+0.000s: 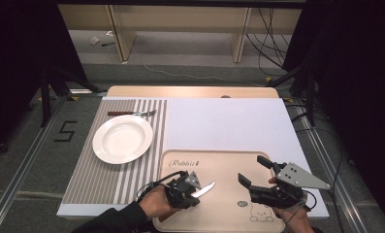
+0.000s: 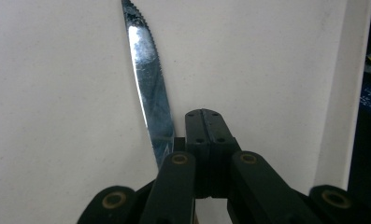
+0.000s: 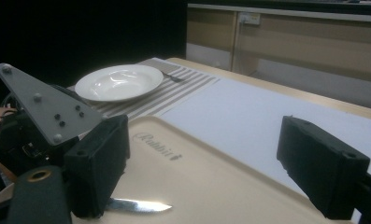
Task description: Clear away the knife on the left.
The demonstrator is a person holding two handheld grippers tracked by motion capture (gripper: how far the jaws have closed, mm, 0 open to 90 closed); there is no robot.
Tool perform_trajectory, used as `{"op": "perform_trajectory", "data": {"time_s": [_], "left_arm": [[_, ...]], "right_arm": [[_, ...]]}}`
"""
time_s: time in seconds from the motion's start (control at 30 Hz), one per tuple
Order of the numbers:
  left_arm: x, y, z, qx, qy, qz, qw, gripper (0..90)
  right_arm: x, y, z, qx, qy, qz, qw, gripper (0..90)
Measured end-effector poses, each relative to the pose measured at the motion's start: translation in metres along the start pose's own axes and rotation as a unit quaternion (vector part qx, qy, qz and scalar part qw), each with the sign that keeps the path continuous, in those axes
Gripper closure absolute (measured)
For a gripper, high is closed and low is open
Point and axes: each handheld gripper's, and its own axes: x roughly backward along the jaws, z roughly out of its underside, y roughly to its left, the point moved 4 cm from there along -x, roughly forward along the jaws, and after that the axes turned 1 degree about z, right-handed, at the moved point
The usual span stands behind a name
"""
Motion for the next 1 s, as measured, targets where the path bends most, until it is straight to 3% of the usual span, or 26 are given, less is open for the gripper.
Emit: {"op": "perform_trajectory", "data": {"time_s": [0.3, 0.5, 0.77, 1.0], "left_arm": [[0.005, 0.005, 0.003, -0.002, 0.015, -0.011, 0.9998, 89.5], [0.008, 0.005, 0.007, -0.001, 0.030, -0.006, 0.9995, 89.4], [0.014, 0.013, 0.010, 0.008, 0.048, -0.031, 0.9984, 89.5], [0.018, 0.017, 0.013, 0.013, 0.054, -0.032, 0.9979, 89.4]], "right_arm": [[0.000, 0.000, 0.000, 0.001, 0.000, -0.001, 1.0000, 18.3], [0.001, 0.000, 0.000, 0.001, 0.000, -0.002, 1.0000, 18.3], [0.001, 0.001, 0.000, 0.003, 0.000, -0.002, 1.0000, 18.4], [0.000, 0.001, 0.000, 0.003, 0.000, -0.002, 1.0000, 18.5]]}}
